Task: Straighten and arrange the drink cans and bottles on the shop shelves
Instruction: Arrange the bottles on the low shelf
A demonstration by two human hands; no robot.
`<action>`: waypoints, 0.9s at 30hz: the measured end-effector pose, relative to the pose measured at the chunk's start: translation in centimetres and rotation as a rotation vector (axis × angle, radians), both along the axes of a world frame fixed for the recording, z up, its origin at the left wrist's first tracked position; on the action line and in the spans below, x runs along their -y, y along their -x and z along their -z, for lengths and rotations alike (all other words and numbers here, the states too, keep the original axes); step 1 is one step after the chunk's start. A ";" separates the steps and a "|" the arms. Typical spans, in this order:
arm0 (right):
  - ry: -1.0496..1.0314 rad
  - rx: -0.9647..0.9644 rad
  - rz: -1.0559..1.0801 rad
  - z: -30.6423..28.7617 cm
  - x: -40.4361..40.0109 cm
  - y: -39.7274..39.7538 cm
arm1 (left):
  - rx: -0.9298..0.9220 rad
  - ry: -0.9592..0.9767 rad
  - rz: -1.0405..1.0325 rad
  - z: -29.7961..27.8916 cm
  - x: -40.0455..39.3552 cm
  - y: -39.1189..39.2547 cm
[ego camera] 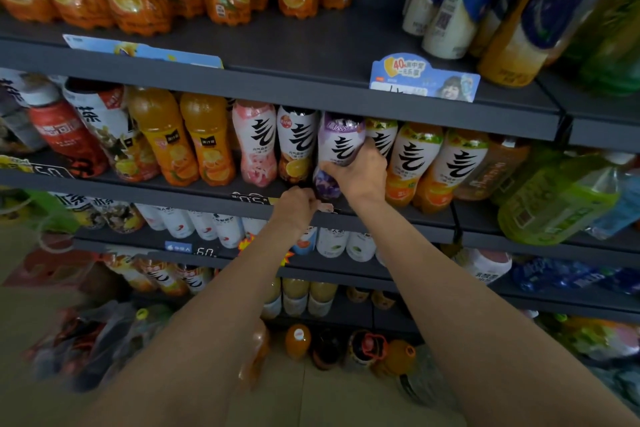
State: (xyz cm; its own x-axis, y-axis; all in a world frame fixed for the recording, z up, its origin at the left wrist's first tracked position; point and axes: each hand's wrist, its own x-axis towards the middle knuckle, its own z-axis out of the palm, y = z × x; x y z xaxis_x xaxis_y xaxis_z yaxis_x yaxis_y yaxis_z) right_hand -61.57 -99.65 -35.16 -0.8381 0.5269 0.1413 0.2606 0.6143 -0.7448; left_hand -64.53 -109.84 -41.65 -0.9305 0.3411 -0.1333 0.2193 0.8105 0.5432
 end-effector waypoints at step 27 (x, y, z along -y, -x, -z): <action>-0.007 0.241 0.017 2.6 0.5 -2.8 | -0.224 -0.230 -0.084 -2.3 2.0 -1.7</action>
State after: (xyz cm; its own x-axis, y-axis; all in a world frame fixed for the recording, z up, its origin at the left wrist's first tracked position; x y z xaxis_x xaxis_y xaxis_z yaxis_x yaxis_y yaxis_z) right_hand -58.75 -100.16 -37.71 -0.8390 0.5411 -0.0576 0.4407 0.6135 -0.6553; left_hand -62.87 -111.81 -39.39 -0.9542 0.2590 0.1496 0.2914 0.6923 0.6601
